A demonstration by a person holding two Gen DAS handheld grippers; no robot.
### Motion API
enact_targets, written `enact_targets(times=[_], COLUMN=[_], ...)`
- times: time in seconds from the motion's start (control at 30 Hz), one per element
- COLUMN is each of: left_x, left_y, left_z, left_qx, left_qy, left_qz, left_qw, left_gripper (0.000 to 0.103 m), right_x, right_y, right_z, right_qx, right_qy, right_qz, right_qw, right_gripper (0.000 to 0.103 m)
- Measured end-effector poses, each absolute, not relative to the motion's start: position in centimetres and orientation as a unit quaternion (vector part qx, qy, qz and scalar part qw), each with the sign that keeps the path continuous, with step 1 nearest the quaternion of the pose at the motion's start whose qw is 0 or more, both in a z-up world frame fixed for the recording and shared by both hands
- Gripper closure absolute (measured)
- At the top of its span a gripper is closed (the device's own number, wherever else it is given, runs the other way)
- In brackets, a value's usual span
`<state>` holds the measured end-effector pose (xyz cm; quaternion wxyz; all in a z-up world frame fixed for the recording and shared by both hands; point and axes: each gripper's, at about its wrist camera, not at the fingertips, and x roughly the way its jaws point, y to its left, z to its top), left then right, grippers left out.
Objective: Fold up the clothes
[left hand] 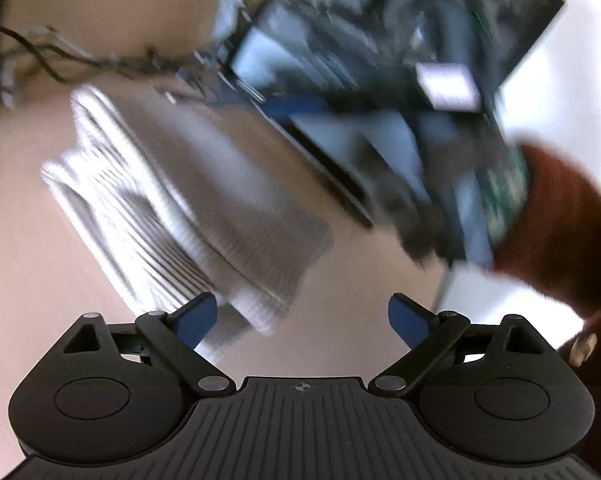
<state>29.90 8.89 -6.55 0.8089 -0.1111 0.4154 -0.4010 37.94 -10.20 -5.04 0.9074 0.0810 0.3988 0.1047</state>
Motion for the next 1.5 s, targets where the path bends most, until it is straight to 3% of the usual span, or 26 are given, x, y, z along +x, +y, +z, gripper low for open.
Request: enact_targets(times=[0.2, 0.33, 0.43, 0.57, 0.67, 0.87, 1.0, 1.17, 1.5], left_x=[34.0, 35.5, 35.4, 34.7, 33.8, 33.9, 34.0, 34.0, 33.0], left_y=[13.6, 12.7, 10.8, 7.2, 7.2, 9.8, 10.3, 9.8, 8.7], left_z=[-7.7, -10.1, -10.5, -10.4, -9.7, -9.2, -9.3, -9.8, -9.2], left_qx=[-0.187, -0.204, -0.219, -0.197, -0.199, -0.194, -0.209, -0.198, -0.192], left_qy=[0.432, 0.468, 0.477, 0.478, 0.474, 0.462, 0.457, 0.462, 0.458], left_qz=[-0.269, -0.257, -0.279, -0.322, -0.315, -0.241, -0.229, -0.224, -0.230], left_qw=[0.840, 0.820, 0.804, 0.793, 0.797, 0.831, 0.833, 0.835, 0.837], left_gripper=[0.007, 0.038, 0.047, 0.047, 0.043, 0.039, 0.039, 0.040, 0.042], right_x=[30.9, 26.6, 25.5, 26.1, 26.8, 26.3, 27.6, 27.5, 26.9], right_y=[-9.3, -5.4, -2.9, -4.2, -6.3, -7.1, -5.0, -3.6, -3.6], right_z=[-4.6, -5.9, -7.8, -7.7, -6.6, -5.4, -7.5, -8.6, -9.4], right_qx=[0.023, -0.076, -0.181, -0.222, -0.191, -0.133, -0.170, -0.255, -0.287], right_qy=[0.343, 0.318, 0.314, 0.311, 0.334, 0.307, 0.303, 0.276, 0.269], right_qz=[0.113, 0.174, 0.199, 0.170, 0.169, 0.162, 0.157, 0.121, 0.076], right_qw=[0.932, 0.929, 0.911, 0.908, 0.907, 0.928, 0.924, 0.919, 0.916], right_gripper=[0.021, 0.020, 0.020, 0.021, 0.021, 0.021, 0.031, 0.056, 0.057])
